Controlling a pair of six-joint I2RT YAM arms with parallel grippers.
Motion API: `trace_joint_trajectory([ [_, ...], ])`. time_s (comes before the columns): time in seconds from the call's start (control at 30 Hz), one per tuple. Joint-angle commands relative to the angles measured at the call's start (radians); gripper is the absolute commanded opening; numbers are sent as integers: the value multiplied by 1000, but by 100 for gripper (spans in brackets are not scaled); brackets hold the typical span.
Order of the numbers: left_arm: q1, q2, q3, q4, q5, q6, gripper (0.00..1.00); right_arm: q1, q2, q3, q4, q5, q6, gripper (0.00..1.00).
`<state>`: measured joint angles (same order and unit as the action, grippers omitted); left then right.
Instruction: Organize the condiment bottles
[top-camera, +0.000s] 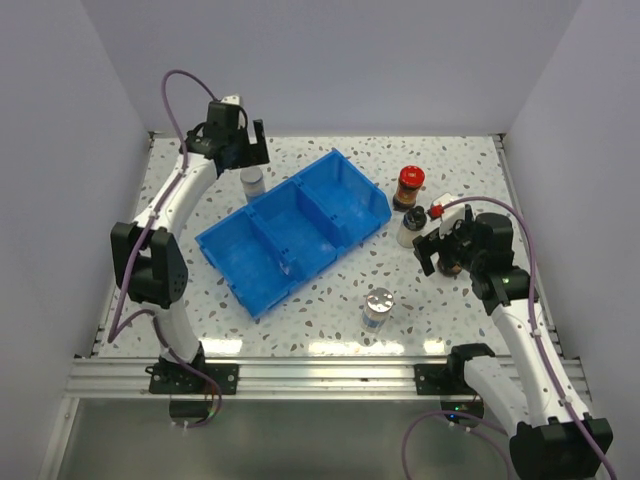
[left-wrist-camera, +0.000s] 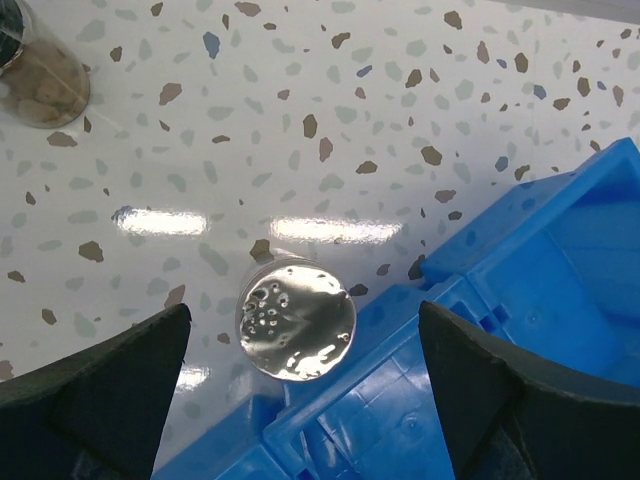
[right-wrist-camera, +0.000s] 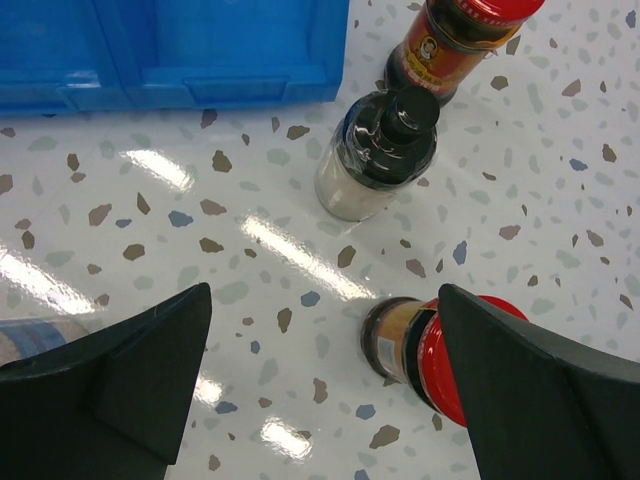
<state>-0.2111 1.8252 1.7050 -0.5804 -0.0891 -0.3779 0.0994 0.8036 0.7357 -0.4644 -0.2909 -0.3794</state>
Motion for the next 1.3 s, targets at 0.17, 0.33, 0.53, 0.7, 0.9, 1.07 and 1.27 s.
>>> trace_joint_trajectory([
  [0.17,-19,124,102,-56,-70,36,98,8,-9,34,-2,-17,-9,98],
  [0.33,-34,172,90,-62,-95,46,96,6,-9,34,0,-10,-9,99],
  [0.53,-37,181,44,-26,-112,42,79,10,-7,33,0,-1,-10,99],
  [0.7,-39,158,41,-7,-123,36,39,8,-4,33,1,9,-13,99],
  [0.9,-37,39,54,31,-218,71,1,10,-4,31,3,13,-13,98],
  [1.07,-39,-82,77,56,-253,131,0,8,-3,31,3,13,-15,98],
  [1.27,-42,-199,62,33,-158,152,0,8,0,30,4,13,-16,99],
])
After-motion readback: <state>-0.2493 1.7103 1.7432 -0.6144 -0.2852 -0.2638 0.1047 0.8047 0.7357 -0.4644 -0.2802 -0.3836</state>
